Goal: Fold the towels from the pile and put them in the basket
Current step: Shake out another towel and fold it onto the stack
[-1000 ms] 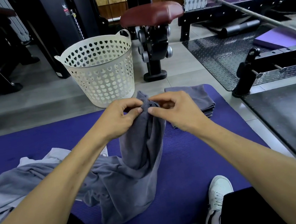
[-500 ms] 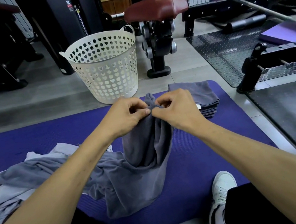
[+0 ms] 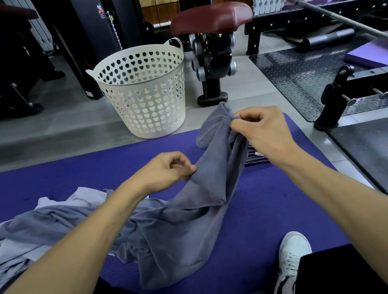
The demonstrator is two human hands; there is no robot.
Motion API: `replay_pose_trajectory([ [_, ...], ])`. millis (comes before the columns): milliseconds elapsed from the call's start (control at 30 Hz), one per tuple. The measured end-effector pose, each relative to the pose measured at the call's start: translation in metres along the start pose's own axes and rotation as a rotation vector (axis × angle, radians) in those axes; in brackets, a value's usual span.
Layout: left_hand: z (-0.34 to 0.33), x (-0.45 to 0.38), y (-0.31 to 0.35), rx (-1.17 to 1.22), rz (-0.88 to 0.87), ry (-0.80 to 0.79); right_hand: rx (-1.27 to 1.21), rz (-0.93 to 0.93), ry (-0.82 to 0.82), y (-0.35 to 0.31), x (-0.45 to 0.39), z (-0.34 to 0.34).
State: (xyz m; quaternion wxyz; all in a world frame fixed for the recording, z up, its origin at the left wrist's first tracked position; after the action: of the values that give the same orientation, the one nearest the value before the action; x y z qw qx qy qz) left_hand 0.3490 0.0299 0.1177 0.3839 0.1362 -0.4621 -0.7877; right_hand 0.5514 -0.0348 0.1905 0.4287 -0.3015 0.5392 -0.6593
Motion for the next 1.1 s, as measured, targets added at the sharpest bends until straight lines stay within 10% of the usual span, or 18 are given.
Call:
replay_pose_trajectory([
  [133, -0.015, 0.0, 0.006, -0.049, -0.025, -0.029, -0.082, -0.046, 0.033, 0.002, -0.001, 0.008],
  [467, 0.073, 0.006, -0.005, 0.33, 0.058, 0.541, -0.136, -0.134, -0.093, 0.024, -0.012, 0.008],
  [733, 0.064, 0.01, -0.018, -0.055, 0.231, 0.245, 0.157, -0.13, -0.022, 0.03, -0.016, 0.009],
  [933, 0.07, 0.002, -0.015, 0.177, 0.102, 0.424, 0.241, -0.168, 0.043, 0.038, -0.017, 0.009],
  [1100, 0.075, 0.007, -0.021, -0.098, 0.133, 0.448, 0.192, -0.32, -0.011, 0.056, -0.015, 0.001],
])
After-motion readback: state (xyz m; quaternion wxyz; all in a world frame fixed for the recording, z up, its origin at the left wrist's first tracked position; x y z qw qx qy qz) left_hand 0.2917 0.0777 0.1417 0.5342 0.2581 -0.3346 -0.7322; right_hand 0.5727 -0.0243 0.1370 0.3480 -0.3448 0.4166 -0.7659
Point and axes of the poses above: each hand's wrist, its own x-axis away from the middle knuckle, its own z-axis out of the back of the hand, y = z × x, the point moved 9 cm from there along -x, towards the middle knuckle, and after that the axes turned 8 degrees about -z, right-handed, at the moved point
